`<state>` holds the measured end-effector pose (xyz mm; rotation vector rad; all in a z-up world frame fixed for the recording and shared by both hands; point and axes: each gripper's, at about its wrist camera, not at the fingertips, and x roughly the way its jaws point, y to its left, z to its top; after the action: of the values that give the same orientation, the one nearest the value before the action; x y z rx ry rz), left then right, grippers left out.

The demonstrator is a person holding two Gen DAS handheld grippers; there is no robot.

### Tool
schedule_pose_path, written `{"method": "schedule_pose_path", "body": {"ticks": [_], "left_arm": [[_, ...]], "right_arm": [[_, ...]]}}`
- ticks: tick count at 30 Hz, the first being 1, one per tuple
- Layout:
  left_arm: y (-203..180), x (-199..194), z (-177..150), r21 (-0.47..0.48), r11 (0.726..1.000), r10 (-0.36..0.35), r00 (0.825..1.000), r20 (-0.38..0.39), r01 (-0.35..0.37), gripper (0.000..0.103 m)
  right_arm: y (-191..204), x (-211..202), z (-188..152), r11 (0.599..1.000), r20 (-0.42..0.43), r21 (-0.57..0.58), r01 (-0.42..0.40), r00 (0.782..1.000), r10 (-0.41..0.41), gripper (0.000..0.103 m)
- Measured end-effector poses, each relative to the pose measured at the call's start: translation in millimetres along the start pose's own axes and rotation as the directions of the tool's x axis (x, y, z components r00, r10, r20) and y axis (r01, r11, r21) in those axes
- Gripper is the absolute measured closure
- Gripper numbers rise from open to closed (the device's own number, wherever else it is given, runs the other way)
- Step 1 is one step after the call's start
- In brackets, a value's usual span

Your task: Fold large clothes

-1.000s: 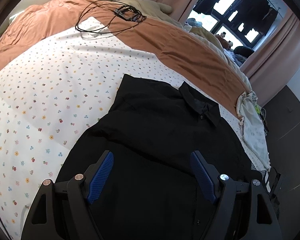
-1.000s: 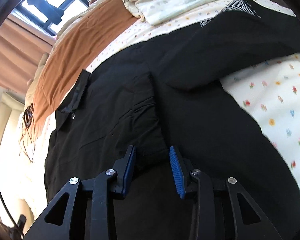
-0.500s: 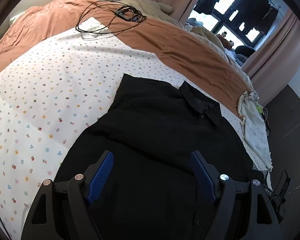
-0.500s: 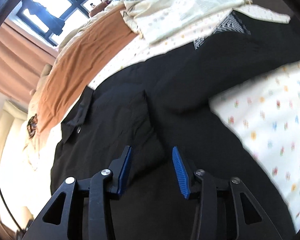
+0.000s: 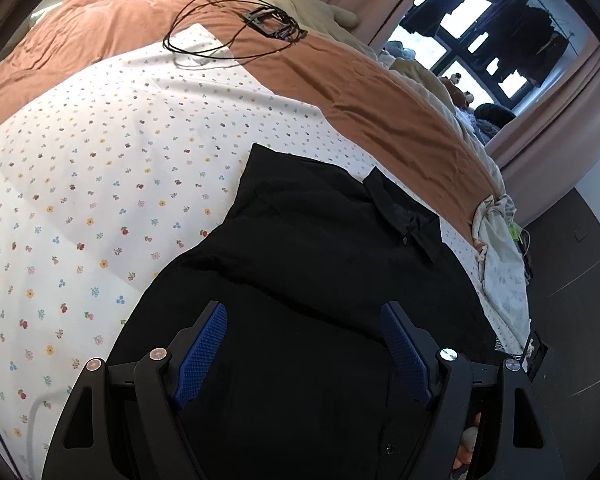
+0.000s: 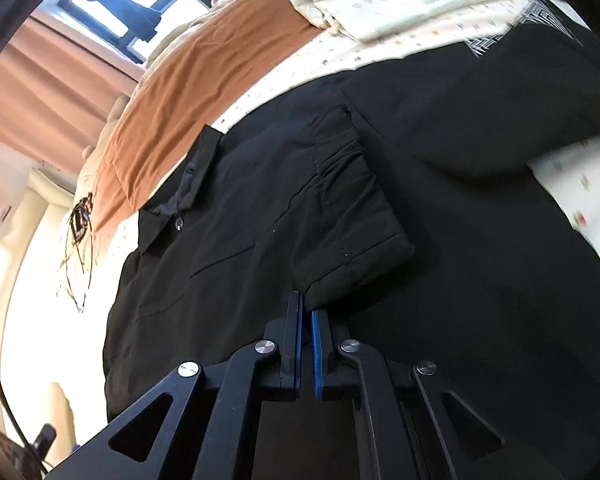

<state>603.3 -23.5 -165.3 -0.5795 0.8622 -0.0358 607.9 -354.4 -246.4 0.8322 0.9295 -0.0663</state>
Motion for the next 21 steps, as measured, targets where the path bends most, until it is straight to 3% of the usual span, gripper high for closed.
{"method": "schedule_pose_path", "body": {"ticks": [2, 4, 6, 8, 14, 17, 21], "left_arm": [[-2, -1, 0, 0.012, 1.0, 0.008, 1.0, 0.005, -0.008, 0.023], [-5, -3, -1, 0.024, 1.0, 0.012, 1.0, 0.019, -0.013, 0.023], [-9, -5, -2, 0.04, 0.999, 0.006, 0.999, 0.039, -0.008, 0.023], [-16, -5, -4, 0.069, 0.998, 0.007, 0.999, 0.047, -0.01, 0.023], [-45, -1, -16, 0.184, 0.982, 0.029, 0.997, 0.065, -0.041, 0.022], [-54, -1, -20, 0.217, 0.976, 0.009, 0.997, 0.071, -0.025, 0.005], [-56, 2, -21, 0.203, 0.979, 0.016, 0.997, 0.076, -0.031, 0.003]], "right_arm": [[-4, 2, 3, 0.999, -0.02, 0.035, -0.01, 1.0, 0.011, 0.097], [-10, -1, 4, 0.995, -0.045, 0.093, -0.038, 0.998, 0.043, 0.083], [-15, -14, 6, 0.988, -0.025, 0.126, -0.086, 0.996, 0.09, 0.041], [-21, -38, 11, 0.988, 0.061, 0.128, -0.087, 0.995, 0.08, 0.026], [-48, -83, 29, 0.983, 0.168, 0.17, -0.074, 0.985, 0.045, 0.025], [-63, -103, 38, 0.99, 0.199, 0.142, -0.018, 0.98, -0.01, 0.025], [-100, -125, 47, 0.982, 0.224, 0.189, -0.019, 0.974, -0.024, 0.025]]}}
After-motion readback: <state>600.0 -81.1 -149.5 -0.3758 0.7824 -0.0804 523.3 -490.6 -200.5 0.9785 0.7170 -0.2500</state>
